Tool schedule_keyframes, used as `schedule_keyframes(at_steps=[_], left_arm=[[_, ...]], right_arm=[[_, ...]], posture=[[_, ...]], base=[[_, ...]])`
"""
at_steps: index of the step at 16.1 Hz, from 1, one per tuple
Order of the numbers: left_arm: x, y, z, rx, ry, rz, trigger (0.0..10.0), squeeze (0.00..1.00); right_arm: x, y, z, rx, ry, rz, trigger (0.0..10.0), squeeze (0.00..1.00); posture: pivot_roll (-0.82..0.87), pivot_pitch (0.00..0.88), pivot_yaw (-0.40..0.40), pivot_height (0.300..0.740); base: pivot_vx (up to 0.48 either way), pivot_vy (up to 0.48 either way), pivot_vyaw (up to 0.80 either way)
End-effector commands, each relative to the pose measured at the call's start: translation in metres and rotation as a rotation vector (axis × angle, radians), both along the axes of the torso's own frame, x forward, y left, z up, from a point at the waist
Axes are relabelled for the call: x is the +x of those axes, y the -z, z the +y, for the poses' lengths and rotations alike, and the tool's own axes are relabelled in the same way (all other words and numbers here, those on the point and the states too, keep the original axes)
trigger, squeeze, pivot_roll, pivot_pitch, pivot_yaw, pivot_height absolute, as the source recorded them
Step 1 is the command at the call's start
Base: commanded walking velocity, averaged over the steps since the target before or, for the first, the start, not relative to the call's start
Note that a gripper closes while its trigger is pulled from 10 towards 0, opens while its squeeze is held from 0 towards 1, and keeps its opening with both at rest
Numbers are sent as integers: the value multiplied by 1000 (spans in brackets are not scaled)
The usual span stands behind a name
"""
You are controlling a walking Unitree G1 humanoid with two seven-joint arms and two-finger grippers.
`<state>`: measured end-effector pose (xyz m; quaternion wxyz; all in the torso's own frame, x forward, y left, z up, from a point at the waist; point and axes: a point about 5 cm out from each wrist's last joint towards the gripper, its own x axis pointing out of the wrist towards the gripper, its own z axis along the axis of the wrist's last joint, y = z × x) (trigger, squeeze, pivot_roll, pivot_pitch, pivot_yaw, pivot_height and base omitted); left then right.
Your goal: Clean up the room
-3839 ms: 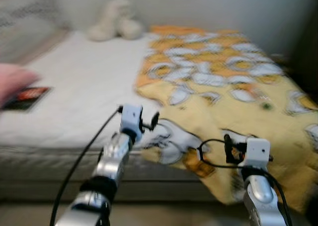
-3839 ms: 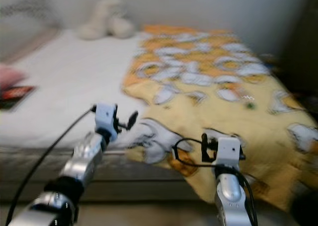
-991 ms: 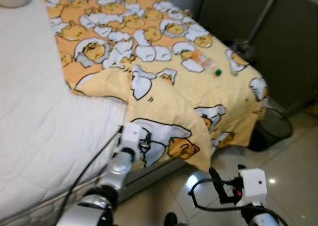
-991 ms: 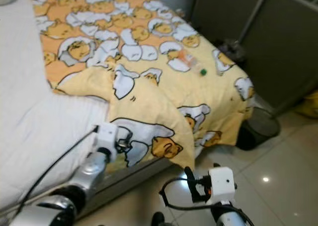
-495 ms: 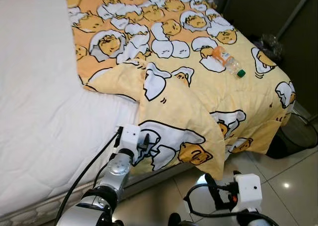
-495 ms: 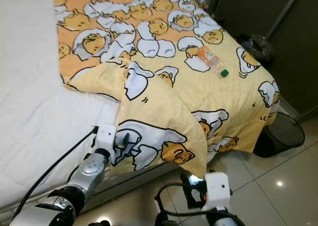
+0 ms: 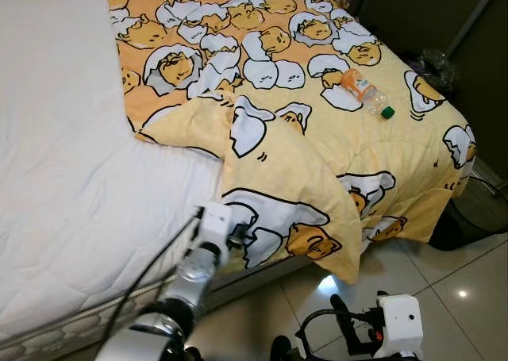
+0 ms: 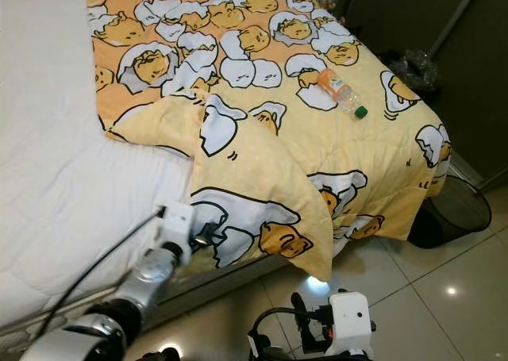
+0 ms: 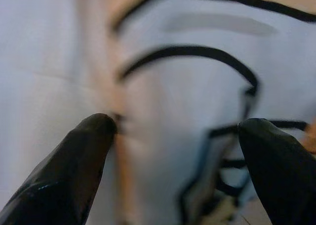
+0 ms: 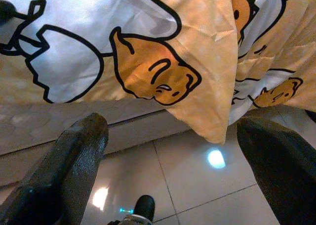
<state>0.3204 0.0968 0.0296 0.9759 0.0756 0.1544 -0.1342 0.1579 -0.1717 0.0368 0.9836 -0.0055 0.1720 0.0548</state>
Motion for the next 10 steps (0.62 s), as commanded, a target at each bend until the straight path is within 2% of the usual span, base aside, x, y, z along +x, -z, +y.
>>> schedule_keyframes(at_steps=[1,3,4,5,6,7,10], left_arm=[[-11,13,-5,25,28,55,10000,0],[-12,14,-8,42,21,65,10000,0],[-13,17,-9,60,7,95,10000,0],[-13,18,-9,61,-1,110,6588,0],[-12,18,-8,64,-11,115,2627,0],[-8,15,-6,60,-36,109,0,0],[-4,10,-3,51,-54,104,0,0]], right_arm=[[-3,-2,-9,-30,22,8,10000,0],[-5,-5,-15,-40,28,8,10000,0],[-11,-2,-16,-54,17,35,10000,0],[-14,-1,-16,-55,13,43,10000,0],[-15,-2,-14,-51,13,43,10000,0],[-15,-2,-12,-48,11,44,10000,0],[-17,1,-8,-40,5,59,10000,0]], posture=[[-152,257,-73,740],[-168,264,-90,740],[-183,271,-103,740],[-186,271,-108,740],[-187,271,-110,740],[-193,270,-111,740],[-197,249,-106,740]], base=[[0,0,0],[0,0,0],[0,0,0],[0,0,0],[0,0,0],[0,0,0],[0,0,0]])
